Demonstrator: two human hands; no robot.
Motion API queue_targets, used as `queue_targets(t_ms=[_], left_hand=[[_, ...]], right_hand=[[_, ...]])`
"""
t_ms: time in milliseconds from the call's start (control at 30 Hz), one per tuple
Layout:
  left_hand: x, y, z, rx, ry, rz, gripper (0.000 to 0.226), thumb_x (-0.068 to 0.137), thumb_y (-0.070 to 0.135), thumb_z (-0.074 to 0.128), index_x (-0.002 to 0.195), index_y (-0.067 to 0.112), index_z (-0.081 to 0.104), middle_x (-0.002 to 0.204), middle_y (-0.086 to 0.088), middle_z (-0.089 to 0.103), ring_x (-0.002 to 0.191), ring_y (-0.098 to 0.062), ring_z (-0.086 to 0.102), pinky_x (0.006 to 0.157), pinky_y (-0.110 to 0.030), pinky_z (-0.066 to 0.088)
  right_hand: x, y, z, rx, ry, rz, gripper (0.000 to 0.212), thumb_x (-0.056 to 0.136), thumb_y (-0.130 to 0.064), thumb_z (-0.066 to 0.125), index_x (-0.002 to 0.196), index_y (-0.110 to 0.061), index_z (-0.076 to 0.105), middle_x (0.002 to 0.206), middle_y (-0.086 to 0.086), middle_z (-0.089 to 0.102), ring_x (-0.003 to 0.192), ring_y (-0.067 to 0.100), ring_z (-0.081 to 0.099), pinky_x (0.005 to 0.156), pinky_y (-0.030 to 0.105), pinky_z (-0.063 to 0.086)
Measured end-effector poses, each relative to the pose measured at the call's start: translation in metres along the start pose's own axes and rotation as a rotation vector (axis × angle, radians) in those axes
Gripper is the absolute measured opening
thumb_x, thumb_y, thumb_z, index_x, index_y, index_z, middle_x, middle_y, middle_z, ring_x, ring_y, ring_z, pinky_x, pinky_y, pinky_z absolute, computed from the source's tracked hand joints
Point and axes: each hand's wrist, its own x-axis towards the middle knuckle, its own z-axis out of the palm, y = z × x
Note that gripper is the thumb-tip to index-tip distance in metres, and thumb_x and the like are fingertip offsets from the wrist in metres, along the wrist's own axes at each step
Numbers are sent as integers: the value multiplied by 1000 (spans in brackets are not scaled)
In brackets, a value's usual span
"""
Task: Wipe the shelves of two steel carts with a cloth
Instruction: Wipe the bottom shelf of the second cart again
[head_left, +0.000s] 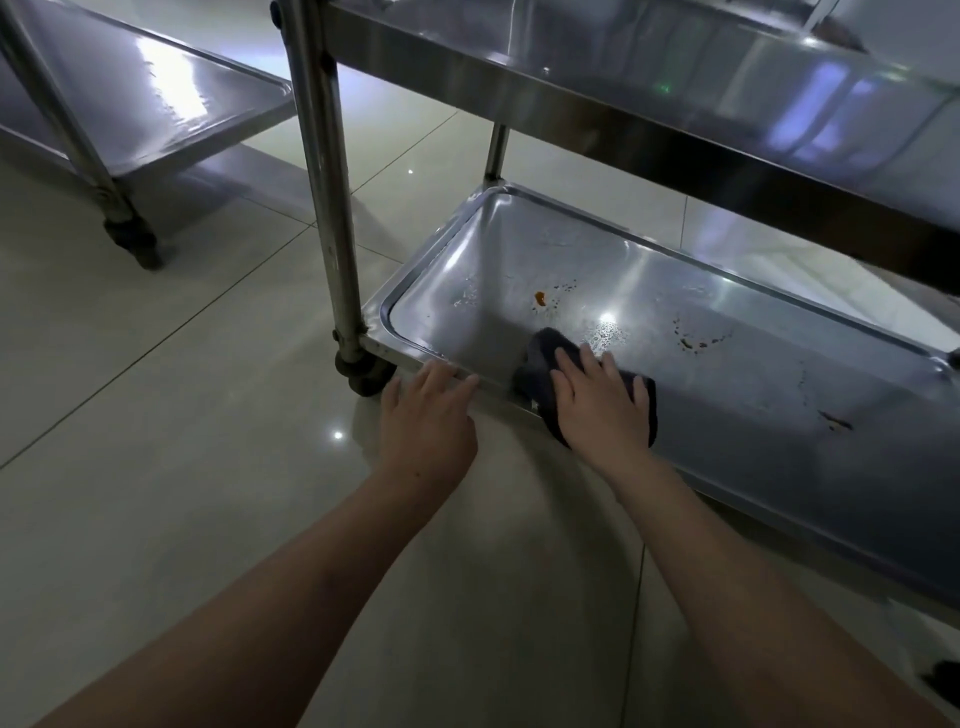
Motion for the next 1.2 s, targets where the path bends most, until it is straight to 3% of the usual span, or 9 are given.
queue_targets(t_ms=[233, 367, 600, 767, 1033, 1200], left_hand=[[2, -1, -1, -24, 11, -24, 53, 80, 16, 57, 131, 30, 65, 127, 7, 60, 127, -18, 53, 98, -46, 40], [0, -2, 3, -20, 54, -17, 53, 78, 14, 60, 129, 29, 66, 125, 8, 60, 125, -17, 54, 96, -47, 43], [12, -12, 2, -5, 177, -115, 35, 81, 20, 55, 113, 32, 65, 119, 10, 59, 115, -16, 55, 106, -42, 29], [15, -27, 3, 29, 243, -117, 36, 79, 12, 62, 109, 29, 70, 111, 6, 63, 108, -20, 60, 107, -44, 32], [19, -31, 6, 19, 208, -69, 50, 72, 4, 61, 112, 32, 70, 109, 11, 62, 107, -18, 56, 88, -37, 33], [18, -33, 6, 4, 177, -59, 53, 68, 3, 61, 113, 29, 70, 110, 8, 62, 107, -22, 54, 81, -36, 39]], right_hand=[[46, 12, -6, -42, -63, 99, 60, 109, -56, 8, 167, -39, 1, 176, -3, -11, 161, 23, -15, 126, 61, -11], [36, 3, -3, -147, 5, 41, 66, 105, -69, 8, 164, -44, -7, 173, 1, -22, 159, 27, -23, 116, 65, -24], [19, 25, 3, -113, -54, 59, 59, 105, -67, 11, 163, -54, 5, 175, -5, -14, 160, 17, -18, 121, 66, -20], [17, 43, 2, -98, -42, 137, 58, 104, -68, 11, 161, -57, 8, 176, -5, -9, 161, 19, -13, 121, 69, -16], [110, 16, -6, -65, -101, 127, 59, 105, -67, 15, 162, -56, 7, 176, -2, -11, 161, 27, -12, 119, 73, -11], [141, -52, 2, -36, -89, -6, 58, 105, -66, 18, 161, -56, 11, 176, 2, -10, 161, 29, -12, 118, 74, -12]])
